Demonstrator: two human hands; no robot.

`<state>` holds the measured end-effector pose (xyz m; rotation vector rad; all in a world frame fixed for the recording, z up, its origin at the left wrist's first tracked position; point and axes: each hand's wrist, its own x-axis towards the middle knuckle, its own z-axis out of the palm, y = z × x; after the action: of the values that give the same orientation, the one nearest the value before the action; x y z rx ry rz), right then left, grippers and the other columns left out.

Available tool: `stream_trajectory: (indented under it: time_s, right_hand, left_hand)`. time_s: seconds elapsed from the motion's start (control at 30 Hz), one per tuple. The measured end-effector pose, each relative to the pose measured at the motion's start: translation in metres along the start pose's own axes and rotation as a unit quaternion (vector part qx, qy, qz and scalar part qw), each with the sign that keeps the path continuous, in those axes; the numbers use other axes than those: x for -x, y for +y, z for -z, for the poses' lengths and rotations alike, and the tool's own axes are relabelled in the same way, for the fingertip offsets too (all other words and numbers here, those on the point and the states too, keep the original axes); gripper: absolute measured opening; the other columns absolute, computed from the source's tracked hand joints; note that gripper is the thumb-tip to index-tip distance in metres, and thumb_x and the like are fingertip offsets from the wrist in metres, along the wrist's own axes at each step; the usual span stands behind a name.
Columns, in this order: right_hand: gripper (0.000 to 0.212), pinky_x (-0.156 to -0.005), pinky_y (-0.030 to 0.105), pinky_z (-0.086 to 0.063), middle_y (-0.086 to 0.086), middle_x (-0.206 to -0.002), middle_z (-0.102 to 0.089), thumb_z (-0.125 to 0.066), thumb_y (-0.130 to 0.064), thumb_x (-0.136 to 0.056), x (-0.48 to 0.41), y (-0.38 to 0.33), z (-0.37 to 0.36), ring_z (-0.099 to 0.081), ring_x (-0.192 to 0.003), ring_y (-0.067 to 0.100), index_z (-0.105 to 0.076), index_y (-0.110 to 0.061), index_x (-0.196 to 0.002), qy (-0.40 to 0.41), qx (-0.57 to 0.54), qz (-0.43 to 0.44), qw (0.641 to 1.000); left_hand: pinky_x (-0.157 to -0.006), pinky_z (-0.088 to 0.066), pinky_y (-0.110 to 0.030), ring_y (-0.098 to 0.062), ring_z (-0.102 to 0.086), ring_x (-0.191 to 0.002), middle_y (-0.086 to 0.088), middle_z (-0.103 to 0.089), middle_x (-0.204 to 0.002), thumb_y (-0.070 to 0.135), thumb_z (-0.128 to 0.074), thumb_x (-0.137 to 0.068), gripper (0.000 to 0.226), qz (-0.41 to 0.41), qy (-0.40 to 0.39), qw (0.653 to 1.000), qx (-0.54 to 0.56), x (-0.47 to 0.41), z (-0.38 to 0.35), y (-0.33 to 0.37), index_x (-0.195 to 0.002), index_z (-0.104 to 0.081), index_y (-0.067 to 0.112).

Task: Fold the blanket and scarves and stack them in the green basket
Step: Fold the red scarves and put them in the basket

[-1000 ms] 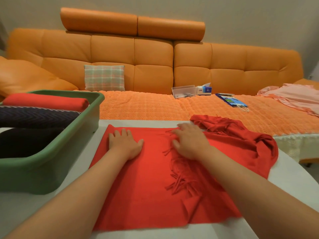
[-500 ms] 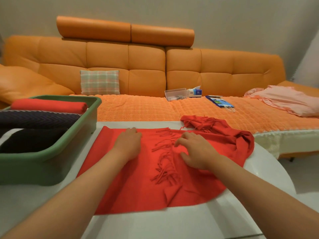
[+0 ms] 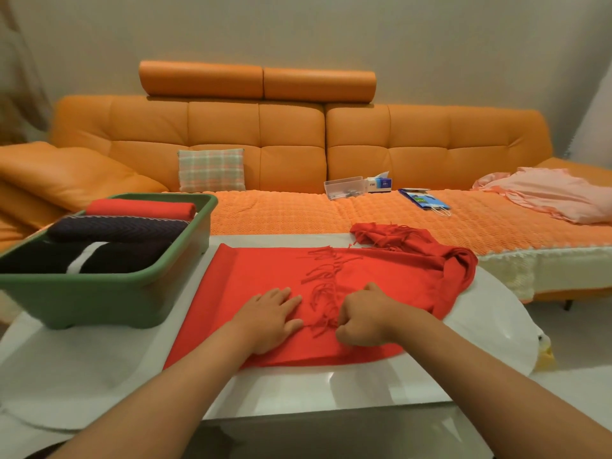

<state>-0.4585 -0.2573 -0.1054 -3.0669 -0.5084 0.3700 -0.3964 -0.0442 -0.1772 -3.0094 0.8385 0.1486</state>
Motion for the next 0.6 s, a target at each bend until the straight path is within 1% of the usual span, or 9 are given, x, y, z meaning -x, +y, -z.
stream_trajectory:
  time_s: [0.1, 0.17, 0.23, 0.3, 0.4, 0.47, 0.5, 0.57, 0.6]
  right_hand:
    - [0.043, -0.106, 0.046, -0.021, -0.002, -0.056, -0.057, -0.051, -0.042, -0.083, 0.007, -0.005, 0.006, -0.055, -0.071, 0.016, -0.059, -0.018, -0.049, -0.010, 0.065, -0.021, 0.998]
    - [0.041, -0.103, 0.043, -0.030, -0.001, -0.055, -0.049, -0.052, -0.039, -0.085, 0.006, -0.010, 0.004, -0.050, -0.069, 0.024, -0.050, -0.016, -0.051, 0.047, 0.079, -0.010, 0.996]
    - [0.041, -0.089, 0.039, -0.042, 0.003, -0.057, -0.046, -0.051, -0.036, -0.088, 0.000, -0.017, -0.003, -0.046, -0.067, 0.029, -0.045, -0.013, -0.055, 0.131, 0.036, 0.017, 0.991]
    - [0.036, -0.076, 0.036, -0.046, 0.002, -0.072, -0.057, -0.052, -0.037, -0.091, -0.009, -0.025, -0.009, -0.055, -0.077, 0.029, -0.057, -0.014, -0.064, 0.176, -0.014, 0.045, 0.983]
    - [0.019, -0.086, 0.036, -0.045, -0.002, -0.108, -0.058, -0.056, -0.040, -0.092, -0.023, -0.037, -0.017, -0.056, -0.107, 0.022, -0.066, -0.024, -0.095, 0.175, -0.063, 0.048, 0.981]
    - [0.039, -0.106, 0.046, -0.036, 0.002, -0.141, -0.044, -0.053, -0.047, -0.092, -0.032, -0.044, -0.030, -0.037, -0.137, 0.023, -0.054, -0.029, -0.127, 0.130, -0.059, -0.002, 0.990]
    - [0.054, -0.113, 0.055, -0.025, 0.005, -0.157, -0.028, -0.049, -0.053, -0.093, -0.035, -0.047, -0.038, -0.021, -0.148, 0.025, -0.041, -0.030, -0.142, 0.096, -0.054, -0.043, 0.993]
    - [0.071, -0.116, 0.066, -0.005, 0.007, -0.167, 0.003, -0.035, -0.062, -0.096, -0.039, -0.056, -0.052, 0.006, -0.153, 0.027, -0.014, -0.030, -0.157, 0.032, -0.053, -0.104, 0.993]
    - [0.074, -0.116, 0.067, 0.001, 0.008, -0.166, 0.011, -0.028, -0.064, -0.097, -0.041, -0.061, -0.057, 0.011, -0.153, 0.028, -0.005, -0.030, -0.159, 0.011, -0.057, -0.115, 0.992]
  left_hand:
    - [-0.122, -0.012, -0.043, -0.020, -0.006, -0.152, 0.001, -0.005, -0.166, 0.057, -0.026, -0.101, 0.065, 0.038, -0.004, 0.999, 0.003, 0.018, 0.001, -0.008, -0.157, -0.004, 0.032]
    - [-0.121, -0.015, -0.043, -0.020, -0.009, -0.151, -0.001, -0.008, -0.165, 0.055, -0.027, -0.102, 0.066, 0.072, 0.000, 0.997, 0.010, 0.030, 0.004, -0.017, -0.158, -0.005, 0.028]
    - [-0.118, -0.023, -0.043, -0.022, -0.017, -0.149, -0.003, -0.016, -0.163, 0.050, -0.029, -0.103, 0.064, 0.109, 0.012, 0.994, 0.008, 0.043, 0.006, -0.027, -0.158, -0.012, 0.022]
    - [-0.111, -0.033, -0.045, -0.026, -0.030, -0.140, -0.006, -0.030, -0.155, 0.044, -0.032, -0.103, 0.058, 0.149, 0.035, 0.988, -0.015, 0.056, 0.008, -0.037, -0.154, -0.022, 0.017]
    - [-0.102, -0.040, -0.044, -0.028, -0.041, -0.127, -0.009, -0.043, -0.139, 0.041, -0.033, -0.102, 0.044, 0.222, 0.040, 0.973, -0.042, 0.077, 0.008, -0.051, -0.137, -0.038, 0.014]
    - [-0.102, -0.039, -0.044, -0.030, -0.040, -0.127, -0.010, -0.041, -0.139, 0.041, -0.030, -0.103, 0.043, 0.245, 0.015, 0.968, -0.042, 0.088, 0.009, -0.058, -0.136, -0.041, 0.015]
    - [-0.103, -0.038, -0.044, -0.031, -0.039, -0.128, -0.010, -0.039, -0.141, 0.039, -0.028, -0.104, 0.043, 0.245, -0.001, 0.968, -0.053, 0.091, 0.008, -0.060, -0.138, -0.041, 0.015]
    - [-0.105, -0.035, -0.044, -0.031, -0.038, -0.130, -0.011, -0.039, -0.142, 0.033, -0.028, -0.104, 0.043, 0.251, -0.023, 0.964, -0.090, 0.093, 0.010, -0.064, -0.139, -0.045, 0.014]
    - [-0.107, -0.033, -0.043, -0.030, -0.037, -0.131, -0.011, -0.040, -0.142, 0.032, -0.029, -0.104, 0.044, 0.259, -0.030, 0.959, -0.107, 0.093, 0.010, -0.065, -0.138, -0.048, 0.013]
